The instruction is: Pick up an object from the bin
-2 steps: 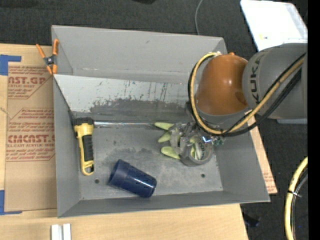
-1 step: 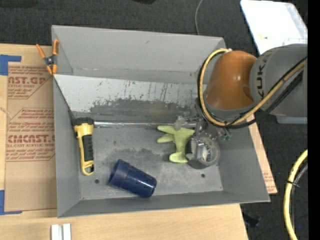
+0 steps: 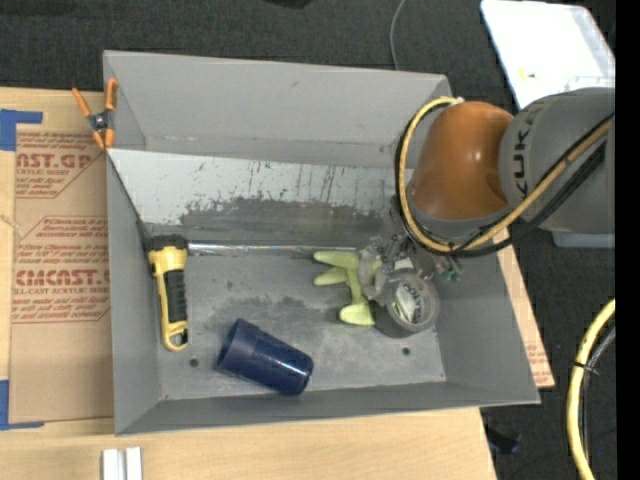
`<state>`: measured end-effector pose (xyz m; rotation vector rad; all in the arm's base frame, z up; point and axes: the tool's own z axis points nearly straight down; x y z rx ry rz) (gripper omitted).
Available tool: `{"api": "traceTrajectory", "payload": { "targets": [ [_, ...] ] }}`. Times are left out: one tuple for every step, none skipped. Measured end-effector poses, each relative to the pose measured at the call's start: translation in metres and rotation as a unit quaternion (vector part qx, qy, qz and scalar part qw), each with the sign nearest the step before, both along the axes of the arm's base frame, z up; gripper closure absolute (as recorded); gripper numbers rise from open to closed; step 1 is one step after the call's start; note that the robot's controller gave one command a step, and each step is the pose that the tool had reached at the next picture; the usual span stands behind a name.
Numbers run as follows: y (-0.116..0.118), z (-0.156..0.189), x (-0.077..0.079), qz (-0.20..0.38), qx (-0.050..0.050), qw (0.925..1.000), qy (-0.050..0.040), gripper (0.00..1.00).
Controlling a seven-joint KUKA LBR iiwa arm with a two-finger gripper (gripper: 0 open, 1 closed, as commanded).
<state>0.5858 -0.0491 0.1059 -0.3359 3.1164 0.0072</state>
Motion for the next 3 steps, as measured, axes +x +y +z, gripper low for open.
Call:
{"api": "traceTrajectory", "payload": {
  "targets": [
    [0.0,0.0,0.0,0.0,0.0,1.0,0.0,1.0],
    [0.003,-0.019,0.004,0.034,0.0,0.9994,-0.0015,1.0],
    [0.002,-0.034,0.01,0.023,0.001,0.9997,-0.0062,0.0]
  ]
}}
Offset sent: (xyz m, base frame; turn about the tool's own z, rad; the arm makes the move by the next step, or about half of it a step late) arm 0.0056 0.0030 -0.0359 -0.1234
